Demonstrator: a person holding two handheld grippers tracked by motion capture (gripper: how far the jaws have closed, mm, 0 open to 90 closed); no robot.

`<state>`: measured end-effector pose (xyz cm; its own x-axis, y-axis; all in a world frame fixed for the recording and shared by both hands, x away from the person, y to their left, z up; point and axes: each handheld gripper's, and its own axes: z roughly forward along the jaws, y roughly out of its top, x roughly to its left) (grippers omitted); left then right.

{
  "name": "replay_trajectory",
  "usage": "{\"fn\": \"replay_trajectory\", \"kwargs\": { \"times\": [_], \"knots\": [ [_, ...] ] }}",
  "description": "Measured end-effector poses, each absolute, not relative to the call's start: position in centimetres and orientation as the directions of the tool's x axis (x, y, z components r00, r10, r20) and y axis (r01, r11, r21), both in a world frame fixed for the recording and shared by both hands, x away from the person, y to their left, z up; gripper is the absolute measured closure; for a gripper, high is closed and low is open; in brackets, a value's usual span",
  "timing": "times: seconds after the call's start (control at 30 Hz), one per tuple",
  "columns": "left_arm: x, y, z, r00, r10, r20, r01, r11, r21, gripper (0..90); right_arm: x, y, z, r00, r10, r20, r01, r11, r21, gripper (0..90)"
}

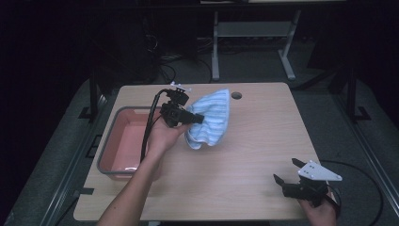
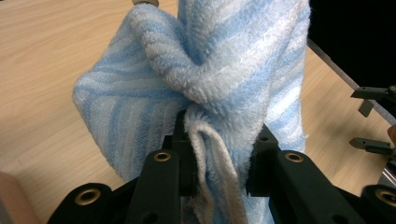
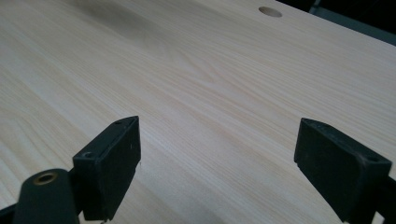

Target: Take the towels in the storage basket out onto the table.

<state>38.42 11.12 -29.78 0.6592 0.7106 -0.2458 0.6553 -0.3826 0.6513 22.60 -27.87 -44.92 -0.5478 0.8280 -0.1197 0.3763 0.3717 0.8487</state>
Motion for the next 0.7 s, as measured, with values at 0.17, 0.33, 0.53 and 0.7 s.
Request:
{"fn": "replay_trajectory", "kwargs": {
  "times": [0.17,0.33,0.53,0.7],
  "knots": [
    [38.6,10.3,-30.0,0.661,0.707,-0.250,0.656,-0.383,0.651,70.4,22.6,-28.0,-44.9,-0.547,0.828,-0.122,0.374,0.372,0.850,14.2],
    [38.8,9.5,-30.3,0.667,0.702,-0.249,0.653,-0.391,0.649,70.4,22.6,-28.0,-44.9,-0.545,0.831,-0.114,0.380,0.366,0.849,14.2],
    [39.1,8.4,-30.6,0.678,0.693,-0.245,0.649,-0.406,0.644,70.4,22.6,-28.0,-44.9,-0.545,0.831,-0.108,0.380,0.360,0.852,14.1],
    [39.3,7.7,-31.1,0.678,0.695,-0.239,0.649,-0.414,0.638,70.4,22.6,-28.1,-44.9,-0.547,0.829,-0.117,0.371,0.365,0.854,14.2]
  ]
}}
